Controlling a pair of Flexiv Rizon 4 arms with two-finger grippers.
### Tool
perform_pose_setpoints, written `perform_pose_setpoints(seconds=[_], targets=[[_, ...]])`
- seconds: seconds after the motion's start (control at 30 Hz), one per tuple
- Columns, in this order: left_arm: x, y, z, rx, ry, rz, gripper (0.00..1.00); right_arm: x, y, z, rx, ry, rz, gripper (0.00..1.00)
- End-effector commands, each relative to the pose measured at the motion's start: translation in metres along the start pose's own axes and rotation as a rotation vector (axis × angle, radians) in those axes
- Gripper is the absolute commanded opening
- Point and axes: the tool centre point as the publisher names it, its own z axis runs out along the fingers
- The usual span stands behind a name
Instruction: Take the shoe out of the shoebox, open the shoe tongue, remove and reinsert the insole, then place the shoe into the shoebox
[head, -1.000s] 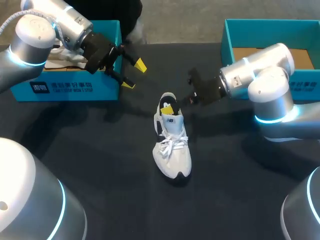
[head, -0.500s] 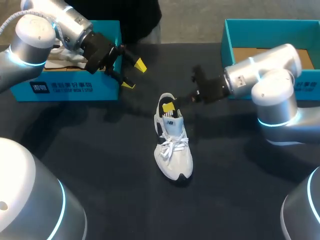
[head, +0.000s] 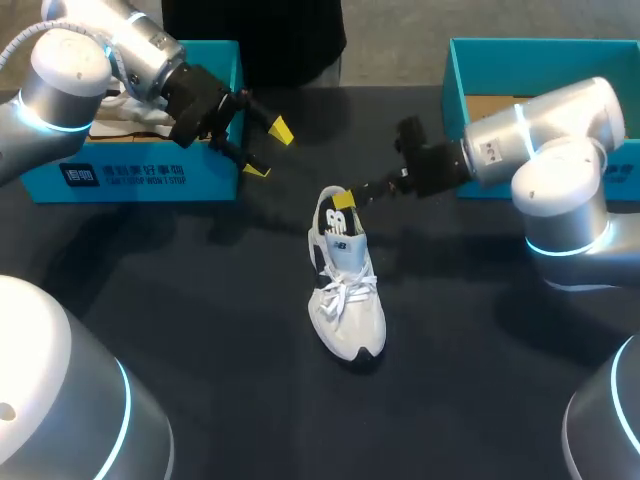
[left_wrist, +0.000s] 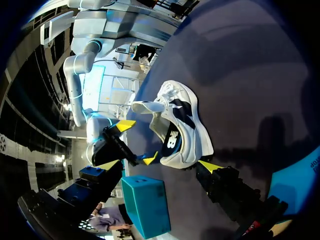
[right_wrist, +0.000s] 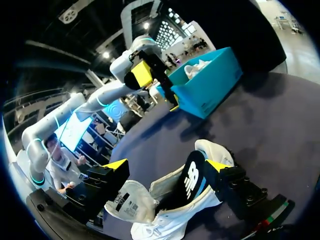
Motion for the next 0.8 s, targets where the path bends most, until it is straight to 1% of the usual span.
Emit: perform_pose_setpoints(seconds=[0.03, 0.07, 0.1, 0.13, 0.17, 0.2, 0.27, 0.3, 0.33, 0.37, 0.4, 0.43, 0.47, 0.8], targets=[[0.001, 0.001, 0.0, 0.003, -0.001, 0.002, 1.0, 0.009, 0.002, -0.01, 0.013, -0.071, 0.021, 0.75], [0.001, 0.001, 0.0, 0.003, -0.001, 0.002, 1.0, 0.008, 0.003, -0.011, 0.013, -0.079, 0.026, 0.53], [0.001, 0.001, 0.0, 0.003, -0.001, 0.002, 1.0, 0.008, 0.004, -0.012, 0.006, -0.087, 0.028, 0.44], [0.001, 0.001, 0.0, 0.003, -0.001, 0.002, 1.0, 0.009, 0.005, -0.012, 0.011, -0.098, 0.033, 0.27], [0.001, 0.001, 0.0, 0.003, -0.001, 0.002, 1.0, 0.01, 0.005, -0.012, 0.02, -0.112, 0.036, 0.16], [0.001, 0.001, 0.0, 0.003, -0.001, 0.002, 1.0, 0.011, 0.007, -0.013, 0.018, -0.121, 0.041, 0.0], [0.001, 0.001, 0.0, 0.003, -0.001, 0.002, 1.0, 0.011, 0.008, -0.015, 0.046, -0.176, 0.054, 0.0], [0.001, 0.001, 0.0, 0.003, -0.001, 0.002, 1.0, 0.011, 0.009, -0.016, 0.045, -0.204, 0.073, 0.0], [0.001, 0.001, 0.0, 0.003, -0.001, 0.002, 1.0, 0.011, 0.009, -0.019, 0.07, -0.248, 0.07, 0.0], [0.001, 0.001, 0.0, 0.003, -0.001, 0.002, 1.0, 0.012, 0.01, -0.02, 0.062, -0.26, 0.089, 0.0], [0.001, 0.001, 0.0, 0.003, -0.001, 0.002, 1.0, 0.012, 0.011, -0.022, 0.087, -0.309, 0.078, 0.0], [0.001, 0.001, 0.0, 0.003, -0.001, 0.002, 1.0, 0.013, 0.011, -0.024, 0.07, -0.311, 0.081, 0.0], [0.001, 0.001, 0.0, 0.003, -0.001, 0.002, 1.0, 0.014, 0.013, -0.025, 0.099, -0.354, 0.07, 0.0], [0.001, 0.001, 0.0, 0.003, -0.001, 0.002, 1.0, 0.014, 0.013, -0.025, 0.099, -0.354, 0.07, 0.0]])
